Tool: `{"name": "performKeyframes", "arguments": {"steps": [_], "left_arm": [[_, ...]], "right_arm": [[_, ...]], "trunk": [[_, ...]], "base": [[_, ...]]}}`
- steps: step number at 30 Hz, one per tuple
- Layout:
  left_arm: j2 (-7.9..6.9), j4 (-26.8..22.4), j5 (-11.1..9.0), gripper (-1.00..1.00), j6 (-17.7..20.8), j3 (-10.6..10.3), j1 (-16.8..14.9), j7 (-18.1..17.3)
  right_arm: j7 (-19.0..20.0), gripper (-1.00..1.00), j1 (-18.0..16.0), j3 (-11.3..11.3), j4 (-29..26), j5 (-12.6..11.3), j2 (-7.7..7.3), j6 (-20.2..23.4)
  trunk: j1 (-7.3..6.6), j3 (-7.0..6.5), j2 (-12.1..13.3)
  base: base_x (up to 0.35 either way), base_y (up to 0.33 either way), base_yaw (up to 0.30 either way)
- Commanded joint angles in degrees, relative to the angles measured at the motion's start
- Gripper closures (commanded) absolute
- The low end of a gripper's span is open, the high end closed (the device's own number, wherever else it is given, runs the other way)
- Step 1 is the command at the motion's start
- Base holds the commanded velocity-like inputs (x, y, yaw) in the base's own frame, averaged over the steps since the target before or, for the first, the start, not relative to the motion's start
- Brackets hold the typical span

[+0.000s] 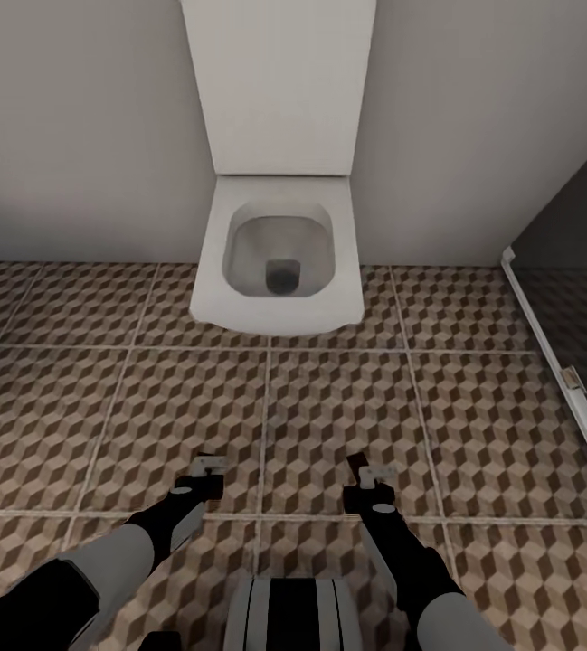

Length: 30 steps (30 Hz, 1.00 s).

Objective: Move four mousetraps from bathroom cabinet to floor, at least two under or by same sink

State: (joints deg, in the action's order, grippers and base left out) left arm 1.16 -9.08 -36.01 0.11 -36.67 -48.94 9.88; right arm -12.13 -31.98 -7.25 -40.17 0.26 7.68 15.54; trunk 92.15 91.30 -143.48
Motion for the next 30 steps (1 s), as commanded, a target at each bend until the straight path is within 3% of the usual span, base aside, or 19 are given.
{"name": "performKeyframes", "arguments": {"steps": [1, 30], "left_arm": [[-0.01, -0.05, -0.29, 1.00, 0.03, -0.51, -0.02, 0.49], [-0.01, -0.06, -0.29, 1.00, 0.04, -0.51, -0.02, 0.49]], "right_arm": [[-0.35, 1.00, -0.01, -0.23, -0.08, -0.03, -0.03, 0.38], [-0.35, 1.00, -0.01, -0.23, -0.08, -0.04, -0.03, 0.37]], "trunk": [[0.01, 0.03, -0.01], [0.01, 0.03, -0.01]], "base": [[0.193, -0.004, 0.000], [0.185, 0.000, 0.000]]}}
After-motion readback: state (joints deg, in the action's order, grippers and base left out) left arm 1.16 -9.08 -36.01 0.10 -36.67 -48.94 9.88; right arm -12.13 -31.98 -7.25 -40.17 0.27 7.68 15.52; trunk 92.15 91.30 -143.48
